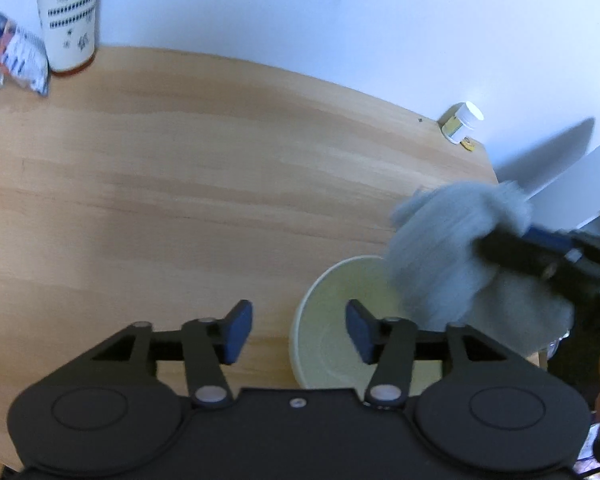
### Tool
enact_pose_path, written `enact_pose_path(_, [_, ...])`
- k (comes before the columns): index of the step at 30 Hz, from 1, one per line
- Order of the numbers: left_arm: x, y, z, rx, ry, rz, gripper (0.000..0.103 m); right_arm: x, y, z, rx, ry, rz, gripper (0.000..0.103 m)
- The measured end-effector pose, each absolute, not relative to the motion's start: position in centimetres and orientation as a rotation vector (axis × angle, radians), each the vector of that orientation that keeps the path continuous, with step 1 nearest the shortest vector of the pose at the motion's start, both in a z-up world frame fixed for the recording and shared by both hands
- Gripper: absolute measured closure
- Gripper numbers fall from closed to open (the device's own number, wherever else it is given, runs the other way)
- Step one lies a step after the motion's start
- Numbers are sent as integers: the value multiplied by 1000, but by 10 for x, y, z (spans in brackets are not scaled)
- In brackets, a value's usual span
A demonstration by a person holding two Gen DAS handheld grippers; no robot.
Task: Clean bowl
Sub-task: 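Open the left gripper and release the bowl rim while the right lifts the towel out, then lower the grey towel beside the bowl and open the right gripper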
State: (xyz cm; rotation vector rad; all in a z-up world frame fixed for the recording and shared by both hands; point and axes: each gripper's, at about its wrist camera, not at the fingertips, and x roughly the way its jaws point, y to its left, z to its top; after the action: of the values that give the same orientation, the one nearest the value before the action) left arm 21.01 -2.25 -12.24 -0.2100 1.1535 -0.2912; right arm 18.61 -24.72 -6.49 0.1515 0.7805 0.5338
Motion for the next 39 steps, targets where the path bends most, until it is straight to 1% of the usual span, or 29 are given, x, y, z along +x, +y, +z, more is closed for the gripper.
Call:
enact_pose_path(1, [210,-23,-119,-191,1146,-285,26,184,-255,-62,172,766,501,86])
enact_pose_path(2, [210,-24,-116,-173,1139,-278,18,184,-258,-62,181,761,482,86])
enact_pose_path(4, [212,-27,-114,-144,1131,-276,15,181,-275,-63,214,749,388,86])
enact_pose_path(6, [213,-29,-114,-111,1136,-265,4,180,-286,-69,244,763,327,86])
enact_pose_path(8, [216,-31,-113,-100,1134,-266,2,178,-295,-78,255,780,258,86])
enact_pose_path(10, [216,-32,-114,-94,1137,-272,1,176,-299,-88,229,799,190,86])
enact_pose_path(16, [218,-35,-117,-68,1159,-296,0,174,-312,-135,272,892,87,86])
enact_pose_path(20, [220,-37,-116,-51,1162,-314,0,172,-316,-155,289,940,47,86])
enact_pose_path(22, [220,-38,-114,-41,1158,-324,0,172,-313,-162,273,953,37,83])
enact_pose_path(27, [218,-36,-111,-28,1160,-355,0,171,-311,-173,278,954,-8,80])
enact_pose_path(29, [217,-35,-111,-21,1161,-363,0,171,-309,-173,268,954,-16,76])
enact_pose_path(31, [216,-33,-110,-13,1162,-368,0,170,-306,-173,258,953,-25,63])
enact_pose_path(32, [215,-32,-110,-9,1164,-369,0,169,-307,-173,260,954,-30,59])
enact_pose_path(34, [215,-29,-110,-7,1164,-372,0,166,-303,-174,259,953,-57,44])
enact_pose_path(36, [215,-24,-109,-4,1166,-371,0,164,-299,-174,246,951,-73,39])
enact_pose_path(37, [214,-24,-109,-3,1164,-371,0,163,-297,-174,239,951,-78,31])
enact_pose_path(39, [213,-19,-107,5,1154,-378,0,160,-292,-172,225,950,-85,26])
